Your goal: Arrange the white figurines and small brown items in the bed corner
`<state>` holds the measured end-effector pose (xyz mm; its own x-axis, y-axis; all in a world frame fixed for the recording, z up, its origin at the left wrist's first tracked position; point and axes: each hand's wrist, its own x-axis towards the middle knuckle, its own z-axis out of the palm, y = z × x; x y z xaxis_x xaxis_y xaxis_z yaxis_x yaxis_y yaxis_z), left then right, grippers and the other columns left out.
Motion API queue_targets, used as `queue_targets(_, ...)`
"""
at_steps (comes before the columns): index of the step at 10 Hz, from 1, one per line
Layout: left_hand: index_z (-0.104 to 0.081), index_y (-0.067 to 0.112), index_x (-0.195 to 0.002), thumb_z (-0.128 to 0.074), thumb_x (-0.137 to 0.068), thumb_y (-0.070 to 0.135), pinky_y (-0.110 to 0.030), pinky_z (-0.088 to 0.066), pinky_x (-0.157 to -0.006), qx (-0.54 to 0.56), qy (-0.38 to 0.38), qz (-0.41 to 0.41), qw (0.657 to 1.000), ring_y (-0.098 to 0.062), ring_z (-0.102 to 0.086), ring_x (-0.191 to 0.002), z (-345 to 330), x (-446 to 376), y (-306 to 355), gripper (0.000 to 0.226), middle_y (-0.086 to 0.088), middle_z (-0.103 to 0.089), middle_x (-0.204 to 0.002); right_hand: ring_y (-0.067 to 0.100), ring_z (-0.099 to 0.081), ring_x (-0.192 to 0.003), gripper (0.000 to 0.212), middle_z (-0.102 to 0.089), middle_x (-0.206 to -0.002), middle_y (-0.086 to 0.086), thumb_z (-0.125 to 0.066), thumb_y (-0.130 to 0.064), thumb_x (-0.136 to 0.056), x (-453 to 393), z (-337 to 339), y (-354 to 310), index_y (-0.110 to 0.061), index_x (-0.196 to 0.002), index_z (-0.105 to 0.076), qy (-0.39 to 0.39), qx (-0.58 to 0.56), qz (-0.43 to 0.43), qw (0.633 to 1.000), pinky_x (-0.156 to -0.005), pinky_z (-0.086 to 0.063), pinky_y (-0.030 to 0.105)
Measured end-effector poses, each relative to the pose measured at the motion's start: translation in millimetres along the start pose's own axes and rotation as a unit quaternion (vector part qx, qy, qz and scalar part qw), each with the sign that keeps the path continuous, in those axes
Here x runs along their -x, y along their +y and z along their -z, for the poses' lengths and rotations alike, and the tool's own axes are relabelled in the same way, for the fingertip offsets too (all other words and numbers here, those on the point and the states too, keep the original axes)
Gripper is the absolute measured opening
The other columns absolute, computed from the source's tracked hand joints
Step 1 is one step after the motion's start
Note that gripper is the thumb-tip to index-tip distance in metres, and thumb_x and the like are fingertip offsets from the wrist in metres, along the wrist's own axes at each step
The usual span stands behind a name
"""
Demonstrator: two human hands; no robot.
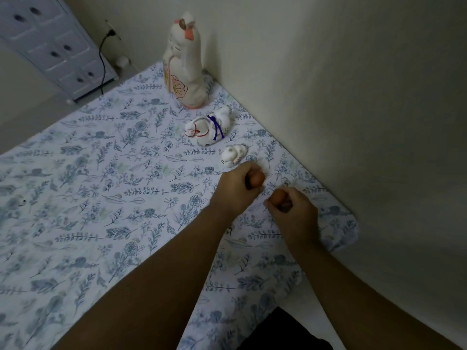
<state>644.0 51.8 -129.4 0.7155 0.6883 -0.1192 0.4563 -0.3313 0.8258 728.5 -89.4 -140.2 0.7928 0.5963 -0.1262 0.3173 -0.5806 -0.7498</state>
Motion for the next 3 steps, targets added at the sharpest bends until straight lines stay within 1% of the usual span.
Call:
queue_targets(1, -0.064, 0.017, -0.119, -0.085, -0.075, 0.015, -0.032, -0.054, -0.089, -0.004, 0.002, -0.003, 1.0, -0.018, -0.066, -0.1, 0.0, -0.5, -1.8, 0.049, 0.0, -0.071, -0.108, 0.02, -0.063, -0.085, 0.023, -0.063, -0.086, -0.001, -0.085, -0.022, -0.077, -0.6, -2.2, 0.8, -0.014, -0.089, -0.067, -0.008, 0.005, 0.009, 1.0, -0.068, -0.049, 0.024)
queue_targets(2, -0.058, 0.019, -0.133, -0.084, -0.076, 0.017, -0.02, -0.048, -0.091, -0.002, -0.009, 0.002, 1.0, -0.017, -0.064, -0.11, 0.9, 3.7, 1.4, 0.062, -0.004, -0.069, -0.123, 0.021, -0.06, -0.103, 0.047, -0.056, -0.103, -0.005, -0.088, -0.024, -0.074, 0.1, 2.8, -2.3, -0.017, -0.114, -0.066, -0.018, 0.005, 0.0, 1.0, -0.078, -0.044, 0.022)
queue_targets(3, -0.055, 0.018, -0.136, -0.082, -0.08, 0.02, -0.004, -0.039, -0.086, 0.008, -0.007, 0.016, 1.0, -0.013, -0.06, -0.114, 6.4, 12.2, 1.1, 0.063, -0.003, -0.066, -0.128, 0.019, -0.051, -0.117, 0.065, -0.053, -0.117, -0.004, -0.09, -0.028, -0.07, 5.2, 7.4, -6.4, -0.018, -0.127, -0.061, 0.003, 0.003, 0.035, 0.999, -0.084, -0.039, 0.015)
